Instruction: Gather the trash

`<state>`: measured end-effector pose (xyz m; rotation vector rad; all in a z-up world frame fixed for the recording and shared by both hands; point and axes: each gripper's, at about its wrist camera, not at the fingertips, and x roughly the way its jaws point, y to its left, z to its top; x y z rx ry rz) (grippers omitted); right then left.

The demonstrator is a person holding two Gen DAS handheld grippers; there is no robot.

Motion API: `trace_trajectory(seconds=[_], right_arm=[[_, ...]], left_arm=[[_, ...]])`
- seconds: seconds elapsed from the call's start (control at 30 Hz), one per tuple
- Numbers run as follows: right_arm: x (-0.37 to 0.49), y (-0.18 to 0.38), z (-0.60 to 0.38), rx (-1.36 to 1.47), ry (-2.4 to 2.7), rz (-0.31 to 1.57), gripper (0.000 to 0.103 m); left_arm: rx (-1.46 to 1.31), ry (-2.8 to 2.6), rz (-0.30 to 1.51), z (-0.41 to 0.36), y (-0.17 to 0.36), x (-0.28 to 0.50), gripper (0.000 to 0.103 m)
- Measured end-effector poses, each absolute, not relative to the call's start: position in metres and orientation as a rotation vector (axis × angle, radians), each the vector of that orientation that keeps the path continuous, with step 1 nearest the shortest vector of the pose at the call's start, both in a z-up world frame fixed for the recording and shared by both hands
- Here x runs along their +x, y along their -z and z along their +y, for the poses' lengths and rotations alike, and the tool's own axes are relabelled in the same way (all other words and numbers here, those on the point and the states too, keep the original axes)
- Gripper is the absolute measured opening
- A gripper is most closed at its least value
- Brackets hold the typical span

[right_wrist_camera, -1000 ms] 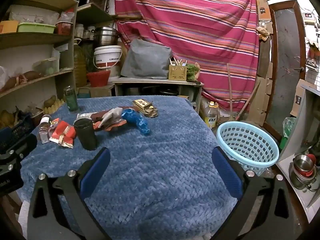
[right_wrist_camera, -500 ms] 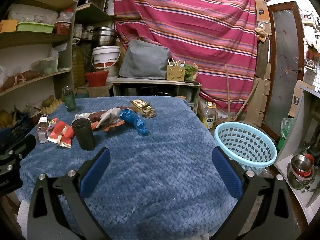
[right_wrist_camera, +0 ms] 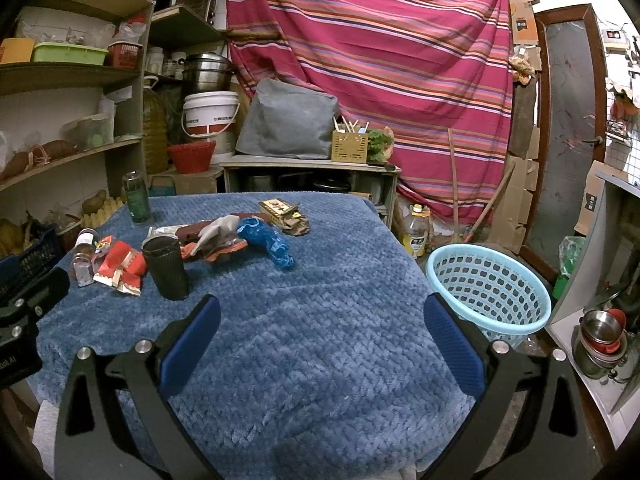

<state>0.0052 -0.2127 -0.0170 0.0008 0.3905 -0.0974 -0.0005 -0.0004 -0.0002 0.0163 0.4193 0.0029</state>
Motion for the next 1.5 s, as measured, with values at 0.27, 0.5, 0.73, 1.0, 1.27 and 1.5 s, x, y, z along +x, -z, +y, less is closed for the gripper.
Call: trace_trajectory(seconds=[0.27, 0.5, 0.73, 1.0, 1.27, 1.5], right_arm=[[0.0052, 0.0171, -0.2125, 0.000, 0.097, 0.390, 0.099], [0.0055, 0.0175, -0.2124, 0.000, 0.097, 0.390, 0.099], [0.0052, 0.0172, -0.2132, 0.003, 0.096, 0.389, 0.099], [0.0058, 0.0166, -0.2125, 0.000, 0.099, 0.388, 0.099], [0.0064, 0.0175, -0.2132, 0.001, 0.099, 0.392, 0.099], [0.0071, 0.0181, -0.2138, 0.001, 0.102, 0.396, 0.099]], left_arm=[[0.016, -0.004, 0.419, -0.0001, 0.0000, -0.0006, 0.098], [0.014, -0.003, 0.420, 0.0001, 0.0001, -0.0004, 0.098], [0.014, -0.003, 0.420, 0.0002, 0.0002, -0.0003, 0.098], [0.012, -0.004, 0.420, 0.0005, 0.0001, -0.0002, 0.098], [0.010, -0.002, 0.422, 0.0007, 0.0001, -0.0003, 0.098], [0.010, -0.005, 0.425, 0.0008, 0.0019, -0.0003, 0.098]])
